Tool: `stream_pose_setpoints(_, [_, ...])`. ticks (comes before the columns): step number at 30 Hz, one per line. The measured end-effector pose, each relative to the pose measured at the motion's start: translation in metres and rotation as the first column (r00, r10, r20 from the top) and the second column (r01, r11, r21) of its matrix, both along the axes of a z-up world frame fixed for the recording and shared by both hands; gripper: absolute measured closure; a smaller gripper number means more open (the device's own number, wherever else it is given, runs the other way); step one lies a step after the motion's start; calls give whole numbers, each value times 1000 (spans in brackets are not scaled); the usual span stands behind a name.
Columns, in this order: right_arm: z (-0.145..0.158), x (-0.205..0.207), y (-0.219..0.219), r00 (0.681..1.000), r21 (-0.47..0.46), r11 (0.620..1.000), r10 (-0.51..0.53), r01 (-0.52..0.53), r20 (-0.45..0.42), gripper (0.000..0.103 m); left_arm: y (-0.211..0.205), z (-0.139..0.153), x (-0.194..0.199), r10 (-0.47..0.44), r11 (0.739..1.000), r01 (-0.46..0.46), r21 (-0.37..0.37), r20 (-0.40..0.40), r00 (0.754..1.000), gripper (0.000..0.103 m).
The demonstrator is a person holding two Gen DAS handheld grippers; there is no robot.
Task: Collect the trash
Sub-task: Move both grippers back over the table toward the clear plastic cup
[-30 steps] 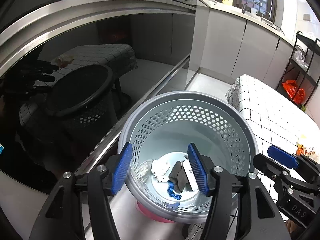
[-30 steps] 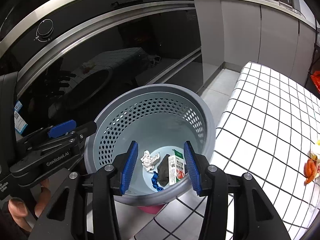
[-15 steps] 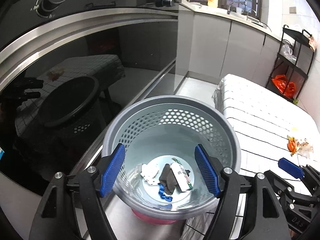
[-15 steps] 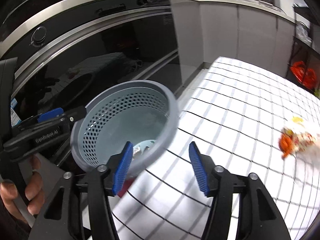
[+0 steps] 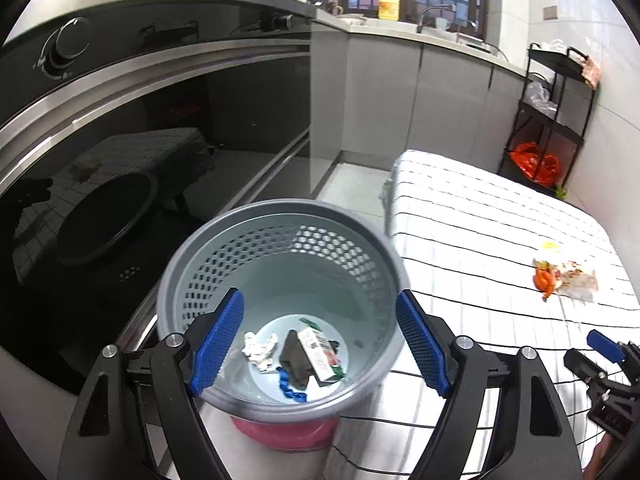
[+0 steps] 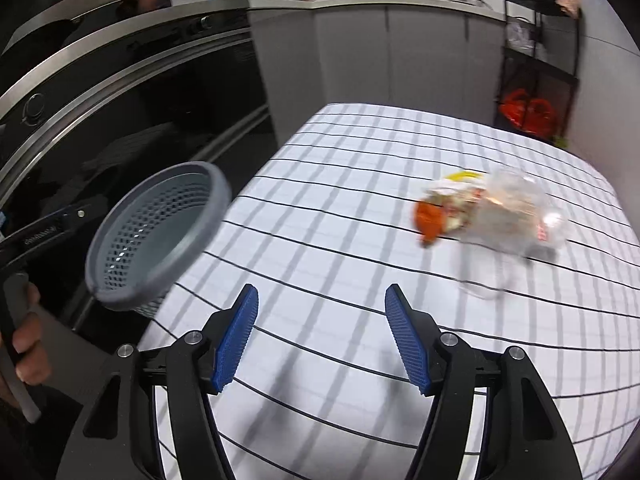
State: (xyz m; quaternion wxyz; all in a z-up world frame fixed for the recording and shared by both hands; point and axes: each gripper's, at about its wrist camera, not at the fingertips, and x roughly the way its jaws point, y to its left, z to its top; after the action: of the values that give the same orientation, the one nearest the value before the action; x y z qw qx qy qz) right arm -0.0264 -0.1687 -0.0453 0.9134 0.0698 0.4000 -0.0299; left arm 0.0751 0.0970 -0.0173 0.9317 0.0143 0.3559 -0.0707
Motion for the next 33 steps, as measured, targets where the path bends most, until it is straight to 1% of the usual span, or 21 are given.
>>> stream_pose_setpoints(4, [9,-19,-34,998,-16,998,-68,68,13,38,-18,1,-9,-33,999,33,-4,9,999,24])
stream_pose_setpoints(8, [18,-31,-67,989,-9,990,-141,141,41,38,-43,-5,-17,-92,995,91,-31,-24,995,24])
stream_pose_setpoints(13, [21,-40,-101,977,10,979,-203,202,64,37,-78,-7,-33,-150,989,150,-8,-5,989,24])
stream_pose_setpoints(16, [24,-44,-116,972,15,975,-223,223,70,37,-98,-7,-42,-188,982,188,1,4,982,22])
stream_pose_setpoints(20, [28,-45,-134,966,34,969,-248,246,79,37,-129,-11,-53,-254,967,254,29,-4,967,21])
stream_pose_setpoints(23, [35,-37,-142,964,35,968,-251,248,91,37,-148,-9,-58,-289,957,289,18,-8,957,21])
stream_pose_setpoints(28, [49,-25,-151,962,27,971,-238,236,135,37,-177,-4,-61,-316,949,316,6,10,949,16])
stream_pose_setpoints(29, [51,-24,-154,963,24,972,-233,232,138,35,-183,-4,-60,-320,947,320,3,13,947,15])
stream_pose_setpoints(33, [51,-25,-173,958,44,967,-256,252,128,34,-211,-11,-57,-339,941,339,10,7,941,13])
